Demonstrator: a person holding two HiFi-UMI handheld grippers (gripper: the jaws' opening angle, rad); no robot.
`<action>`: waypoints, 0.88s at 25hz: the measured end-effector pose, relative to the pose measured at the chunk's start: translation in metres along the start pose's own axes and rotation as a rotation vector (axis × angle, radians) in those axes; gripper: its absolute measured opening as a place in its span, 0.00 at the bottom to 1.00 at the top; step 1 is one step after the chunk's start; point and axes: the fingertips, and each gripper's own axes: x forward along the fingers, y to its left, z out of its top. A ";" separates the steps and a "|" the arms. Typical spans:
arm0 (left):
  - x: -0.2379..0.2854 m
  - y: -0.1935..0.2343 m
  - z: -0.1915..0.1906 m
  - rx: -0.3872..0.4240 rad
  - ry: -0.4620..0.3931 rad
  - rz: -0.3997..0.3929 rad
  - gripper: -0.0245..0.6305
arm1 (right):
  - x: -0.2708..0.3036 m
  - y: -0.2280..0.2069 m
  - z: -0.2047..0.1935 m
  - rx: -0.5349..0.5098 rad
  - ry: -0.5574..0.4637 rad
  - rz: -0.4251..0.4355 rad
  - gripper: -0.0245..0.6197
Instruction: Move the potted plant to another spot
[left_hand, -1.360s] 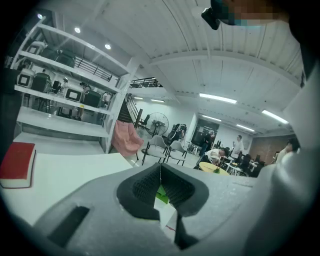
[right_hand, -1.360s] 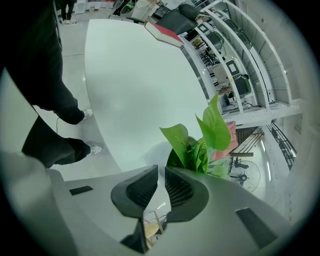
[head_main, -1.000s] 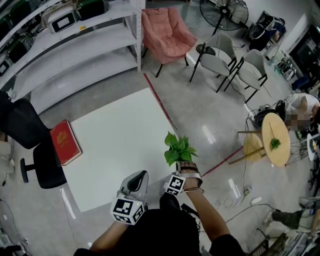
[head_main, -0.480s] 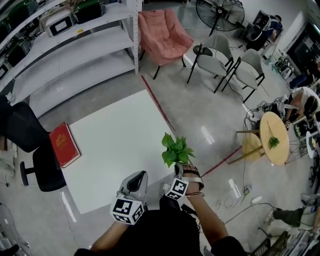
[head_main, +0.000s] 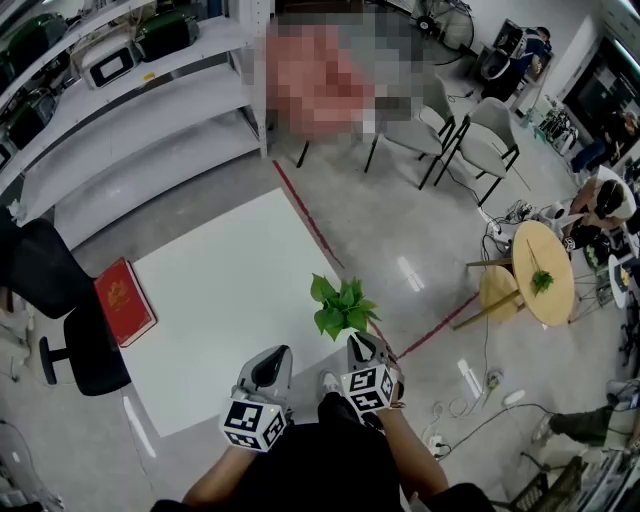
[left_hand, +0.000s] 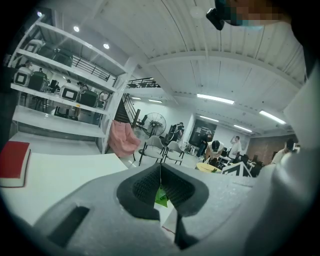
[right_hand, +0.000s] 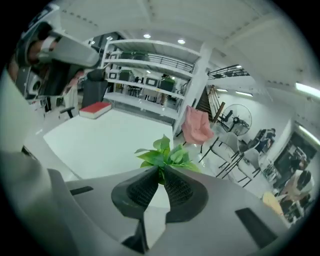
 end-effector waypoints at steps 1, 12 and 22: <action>0.002 -0.001 0.000 0.002 0.000 -0.003 0.06 | -0.005 -0.003 0.003 0.054 -0.022 -0.002 0.09; 0.009 -0.019 0.001 0.018 -0.008 -0.032 0.06 | -0.061 -0.024 0.023 0.475 -0.243 -0.014 0.09; 0.013 -0.022 -0.004 0.024 -0.004 -0.035 0.06 | -0.091 -0.022 0.032 0.549 -0.343 -0.033 0.08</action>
